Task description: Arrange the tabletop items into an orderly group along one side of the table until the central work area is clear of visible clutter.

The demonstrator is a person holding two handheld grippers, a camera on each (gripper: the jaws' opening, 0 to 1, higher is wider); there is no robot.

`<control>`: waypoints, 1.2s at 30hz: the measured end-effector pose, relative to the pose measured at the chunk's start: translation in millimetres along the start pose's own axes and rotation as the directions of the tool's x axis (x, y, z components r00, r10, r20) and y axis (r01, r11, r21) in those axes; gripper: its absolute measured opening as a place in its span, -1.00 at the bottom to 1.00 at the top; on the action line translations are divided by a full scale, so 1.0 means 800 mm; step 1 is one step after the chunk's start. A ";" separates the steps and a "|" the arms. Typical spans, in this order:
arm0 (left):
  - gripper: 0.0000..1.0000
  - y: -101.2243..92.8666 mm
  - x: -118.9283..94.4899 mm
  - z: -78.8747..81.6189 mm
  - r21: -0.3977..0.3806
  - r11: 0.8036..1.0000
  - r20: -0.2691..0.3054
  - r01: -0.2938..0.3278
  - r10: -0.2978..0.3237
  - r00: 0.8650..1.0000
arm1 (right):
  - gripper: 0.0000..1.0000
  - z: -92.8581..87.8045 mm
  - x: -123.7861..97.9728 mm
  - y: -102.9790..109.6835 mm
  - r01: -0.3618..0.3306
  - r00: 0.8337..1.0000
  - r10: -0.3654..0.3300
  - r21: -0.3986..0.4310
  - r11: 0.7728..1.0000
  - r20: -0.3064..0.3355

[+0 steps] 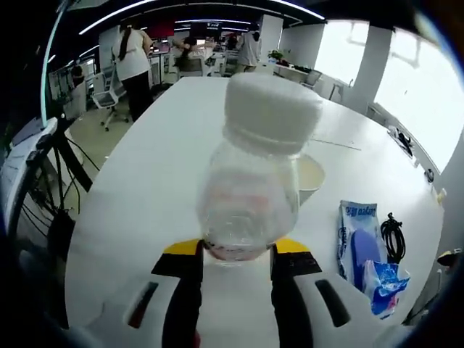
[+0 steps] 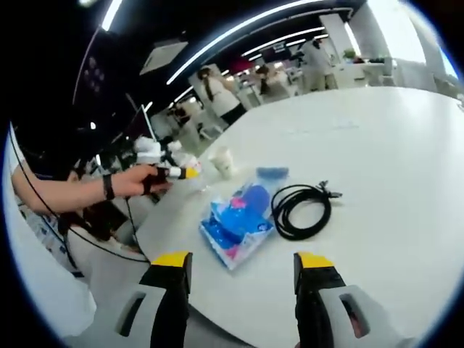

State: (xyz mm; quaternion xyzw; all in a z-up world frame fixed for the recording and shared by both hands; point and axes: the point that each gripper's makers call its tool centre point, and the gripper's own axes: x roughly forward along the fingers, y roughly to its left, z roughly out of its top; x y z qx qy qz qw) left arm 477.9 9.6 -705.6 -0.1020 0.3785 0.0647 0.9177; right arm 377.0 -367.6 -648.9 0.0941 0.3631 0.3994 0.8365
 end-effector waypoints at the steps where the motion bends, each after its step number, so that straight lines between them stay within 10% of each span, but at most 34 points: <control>1: -0.31 0.001 0.004 0.003 0.002 1.000 0.006 -0.002 0.002 1.000 | 0.14 0.001 -0.001 -0.001 0.003 1.000 -0.003 0.000 1.000 0.002; 36: -0.30 0.008 0.039 0.045 -0.023 1.000 0.011 -0.011 0.011 1.000 | 0.09 -0.015 -0.019 0.004 0.066 0.998 -0.066 -0.009 0.998 -0.014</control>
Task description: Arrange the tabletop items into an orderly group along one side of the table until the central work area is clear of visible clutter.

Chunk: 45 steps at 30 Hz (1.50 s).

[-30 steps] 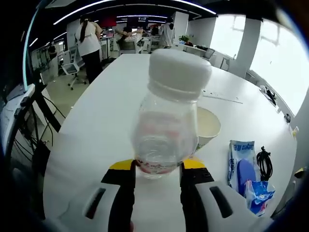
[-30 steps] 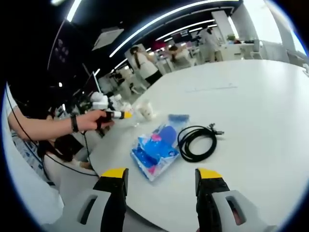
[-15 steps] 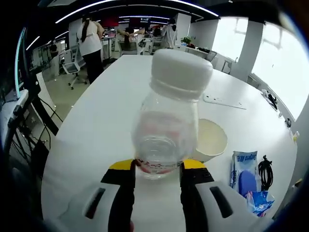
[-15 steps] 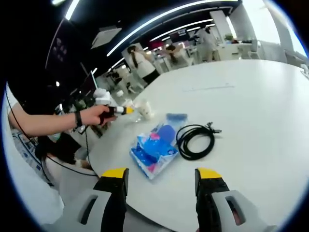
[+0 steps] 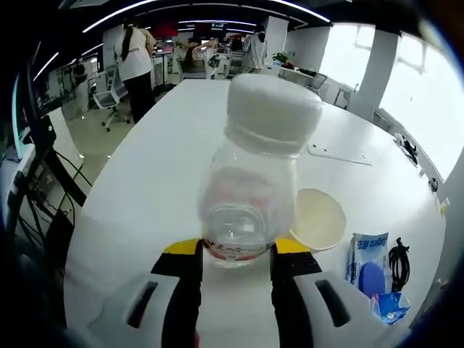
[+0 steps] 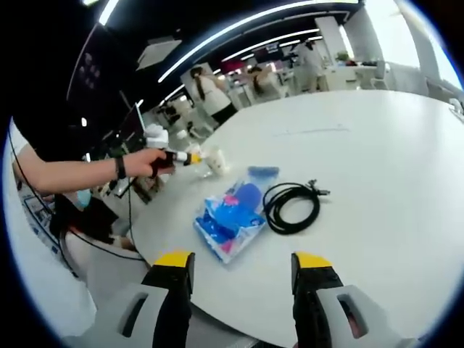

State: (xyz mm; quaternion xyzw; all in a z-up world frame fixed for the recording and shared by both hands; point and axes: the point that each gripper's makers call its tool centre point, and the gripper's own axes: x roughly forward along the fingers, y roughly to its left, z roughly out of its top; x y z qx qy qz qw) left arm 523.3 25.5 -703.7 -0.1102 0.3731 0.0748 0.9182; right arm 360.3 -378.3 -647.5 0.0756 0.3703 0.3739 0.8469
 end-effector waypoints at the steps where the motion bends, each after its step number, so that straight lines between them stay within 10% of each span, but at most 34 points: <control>1: -0.30 -0.001 -0.004 0.002 -0.012 1.000 0.011 0.003 -0.003 1.000 | 0.09 -0.001 0.000 0.000 0.001 1.000 -0.001 0.001 1.000 0.000; 24: -0.30 0.006 -0.087 -0.002 -0.052 0.998 0.104 0.023 -0.018 0.994 | 0.09 -0.003 0.012 0.014 -0.039 0.999 0.039 -0.006 0.999 0.022; 38: -0.35 -0.065 -0.116 -0.080 -0.066 0.992 0.045 0.110 -0.107 0.993 | -0.04 -0.022 0.020 0.002 0.017 0.999 -0.021 0.087 0.996 0.041; 45: -0.34 -0.123 -0.113 -0.127 -0.089 0.969 -0.065 0.232 -0.238 0.969 | -0.04 -0.034 0.025 0.005 0.015 0.999 -0.018 0.117 0.993 0.030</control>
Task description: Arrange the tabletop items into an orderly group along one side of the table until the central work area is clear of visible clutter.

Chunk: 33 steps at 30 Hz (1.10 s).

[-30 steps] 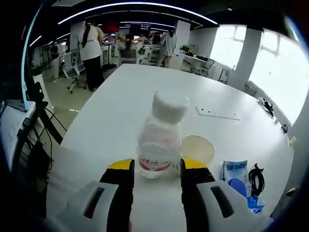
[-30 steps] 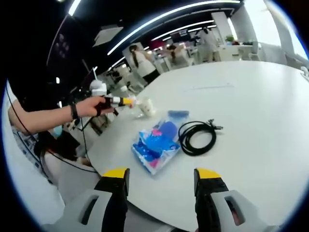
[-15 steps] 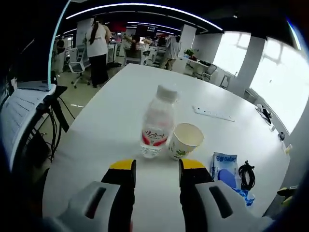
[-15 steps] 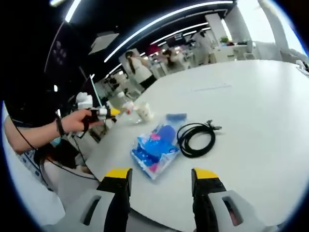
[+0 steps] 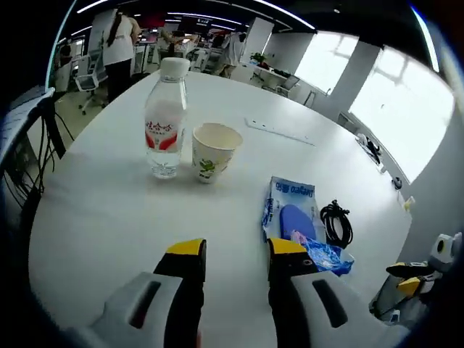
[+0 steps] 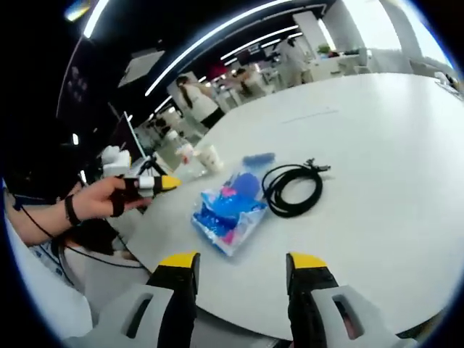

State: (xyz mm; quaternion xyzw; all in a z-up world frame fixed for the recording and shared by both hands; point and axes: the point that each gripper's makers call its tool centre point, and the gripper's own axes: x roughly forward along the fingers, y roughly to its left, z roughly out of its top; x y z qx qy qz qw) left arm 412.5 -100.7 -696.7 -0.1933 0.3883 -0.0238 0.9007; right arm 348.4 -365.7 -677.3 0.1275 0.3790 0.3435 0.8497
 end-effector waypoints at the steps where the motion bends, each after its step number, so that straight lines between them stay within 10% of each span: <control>1: -0.33 -0.005 0.002 -0.003 -0.007 1.000 -0.002 0.013 -0.013 1.000 | -0.04 -0.001 0.000 0.001 -0.002 1.000 0.002 0.002 1.000 -0.001; 13: -0.29 -0.057 0.017 -0.042 0.062 0.990 -0.065 0.123 -0.119 0.991 | -0.05 -0.013 -0.011 -0.014 -0.010 1.000 0.009 0.040 0.999 0.009; 33: -0.55 -0.064 0.030 -0.067 0.060 0.992 -0.092 0.107 -0.101 0.991 | -0.08 -0.007 0.007 -0.022 -0.056 0.998 0.056 0.040 0.998 -0.014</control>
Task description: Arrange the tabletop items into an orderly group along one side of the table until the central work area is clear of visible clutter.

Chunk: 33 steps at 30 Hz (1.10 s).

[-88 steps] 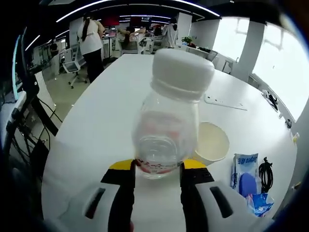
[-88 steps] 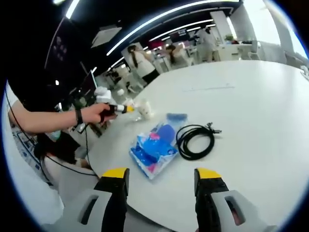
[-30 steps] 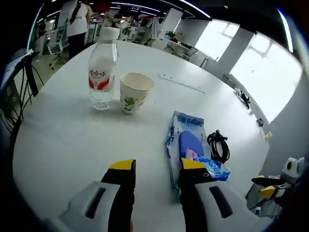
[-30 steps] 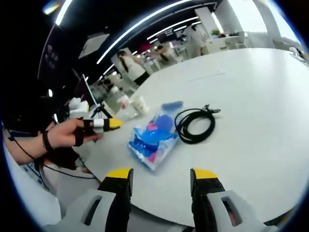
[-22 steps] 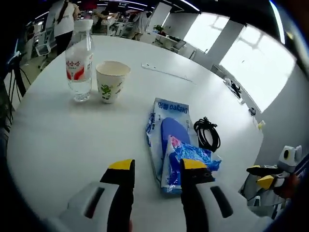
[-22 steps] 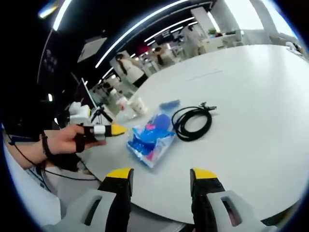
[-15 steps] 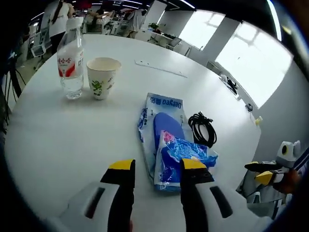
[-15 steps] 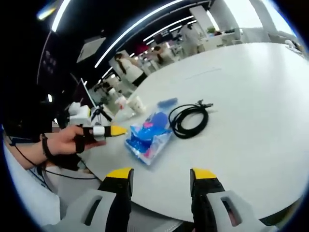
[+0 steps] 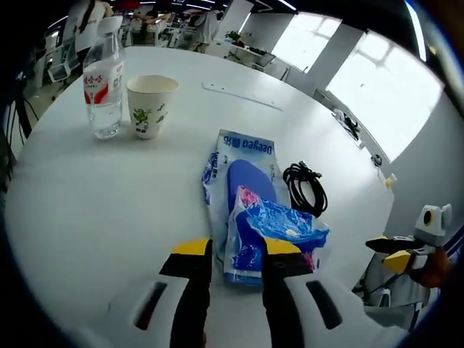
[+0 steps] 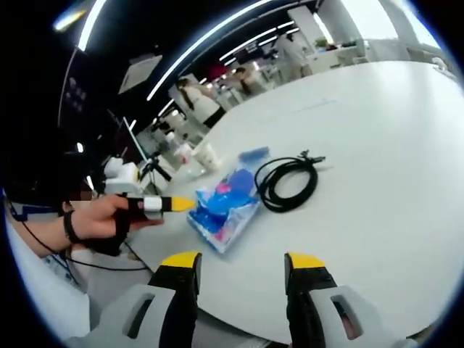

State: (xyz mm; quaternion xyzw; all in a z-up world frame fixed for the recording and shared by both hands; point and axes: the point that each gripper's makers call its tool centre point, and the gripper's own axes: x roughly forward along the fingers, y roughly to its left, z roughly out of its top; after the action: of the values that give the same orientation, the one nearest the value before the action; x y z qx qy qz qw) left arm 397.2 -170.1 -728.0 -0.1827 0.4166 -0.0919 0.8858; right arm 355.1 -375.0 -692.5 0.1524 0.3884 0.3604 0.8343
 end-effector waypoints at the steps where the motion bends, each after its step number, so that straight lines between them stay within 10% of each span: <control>1: -0.57 0.000 0.000 -0.001 -0.004 1.000 0.000 -0.002 0.002 1.000 | -0.08 0.000 0.001 0.000 -0.003 1.000 0.003 -0.005 1.000 -0.007; 33: -1.00 0.002 -0.037 -0.016 -0.139 0.989 0.063 -0.044 0.053 0.997 | -0.13 0.029 0.051 0.010 -0.118 0.989 0.108 -0.101 0.988 -0.101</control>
State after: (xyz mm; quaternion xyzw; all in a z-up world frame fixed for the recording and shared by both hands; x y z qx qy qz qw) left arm 368.4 -162.7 -714.9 -0.2362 0.3964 -0.0351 0.8865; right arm 387.2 -339.5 -695.2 0.1121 0.3988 0.4341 0.8000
